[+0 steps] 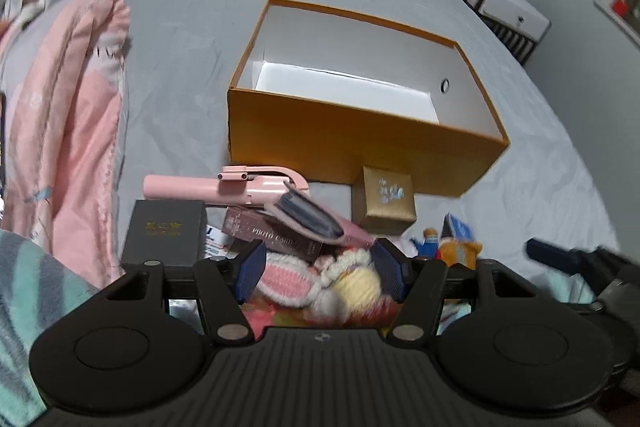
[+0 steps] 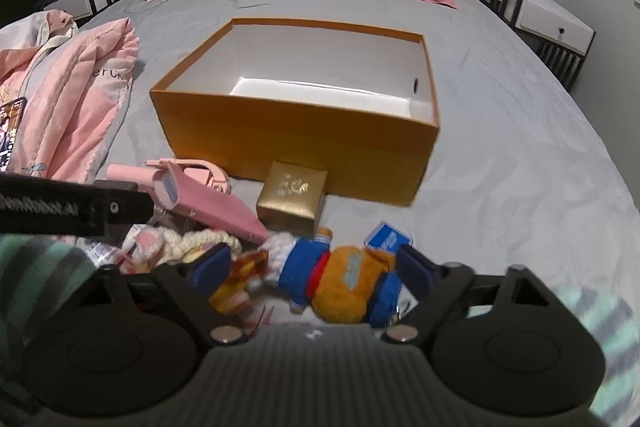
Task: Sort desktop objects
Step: 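Grasp the pink card wallet with the right gripper and lift it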
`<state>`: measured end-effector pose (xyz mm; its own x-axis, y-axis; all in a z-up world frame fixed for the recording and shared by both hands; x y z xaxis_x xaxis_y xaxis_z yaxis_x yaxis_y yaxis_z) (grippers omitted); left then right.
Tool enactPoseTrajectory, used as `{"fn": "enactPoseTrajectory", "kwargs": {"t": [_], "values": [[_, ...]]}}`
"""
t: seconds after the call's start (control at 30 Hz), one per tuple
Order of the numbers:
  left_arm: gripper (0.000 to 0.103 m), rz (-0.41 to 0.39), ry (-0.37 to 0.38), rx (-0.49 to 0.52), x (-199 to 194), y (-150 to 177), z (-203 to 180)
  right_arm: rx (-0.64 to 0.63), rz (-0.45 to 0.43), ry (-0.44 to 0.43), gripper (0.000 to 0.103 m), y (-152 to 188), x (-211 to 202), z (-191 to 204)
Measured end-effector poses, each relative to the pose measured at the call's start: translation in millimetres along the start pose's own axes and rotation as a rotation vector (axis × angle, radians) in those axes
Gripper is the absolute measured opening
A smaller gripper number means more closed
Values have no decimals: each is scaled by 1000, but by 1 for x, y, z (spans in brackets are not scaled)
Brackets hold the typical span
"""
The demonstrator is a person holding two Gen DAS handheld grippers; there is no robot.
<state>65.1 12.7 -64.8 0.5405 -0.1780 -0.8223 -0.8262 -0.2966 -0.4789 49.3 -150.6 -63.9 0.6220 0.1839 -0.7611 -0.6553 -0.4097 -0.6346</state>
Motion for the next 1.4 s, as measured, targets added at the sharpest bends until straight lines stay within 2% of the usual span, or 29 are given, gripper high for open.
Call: {"fn": "enactPoseTrajectory", "kwargs": {"t": [0.07,0.13,0.2,0.33,0.4,0.53,0.67,0.77,0.83,1.03,1.2,1.3,1.4], "values": [[71,7,14,-46,6,-6,2,5,13,-6,74,-7,12,-3],[71,49,37,-88,17,-11,3,11,28,-20,68,-14,24,-6],[71,107,57,-165,33,-15,9,10,36,-34,67,-20,36,-6],[71,170,85,-280,53,-23,24,-7,49,-93,67,-27,55,1],[71,160,64,-286,51,-31,33,-14,63,-162,67,-32,61,8],[71,147,-39,-265,48,-46,55,-81,47,-263,68,-46,63,31],[71,174,-66,-291,58,-50,70,-178,39,-347,68,-57,71,66],[71,197,-59,-323,68,-52,76,-247,59,-345,65,-58,84,86],[71,216,-51,-318,74,-51,75,-286,73,-330,55,-59,93,95],[69,295,-10,-340,88,-48,76,-252,113,-391,44,-63,102,86],[69,348,58,-386,95,-50,72,-268,143,-390,42,-66,97,74],[69,357,71,-395,97,-48,70,-322,149,-385,42,-67,95,73],[69,350,84,-462,95,-49,77,-376,147,-383,42,-69,95,72]]}}
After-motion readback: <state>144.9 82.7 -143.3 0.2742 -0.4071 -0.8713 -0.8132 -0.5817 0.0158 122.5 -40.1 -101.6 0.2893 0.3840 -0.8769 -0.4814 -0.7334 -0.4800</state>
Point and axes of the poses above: each gripper's, at about its wrist camera, not at the fingertips, and x roughly the way its jaws point, z to its left, y to its underside, the point moved 6 cm from there along x, roughly the way its jaws point, and after that the axes turned 10 degrees about -x, right-handed, at the moved point
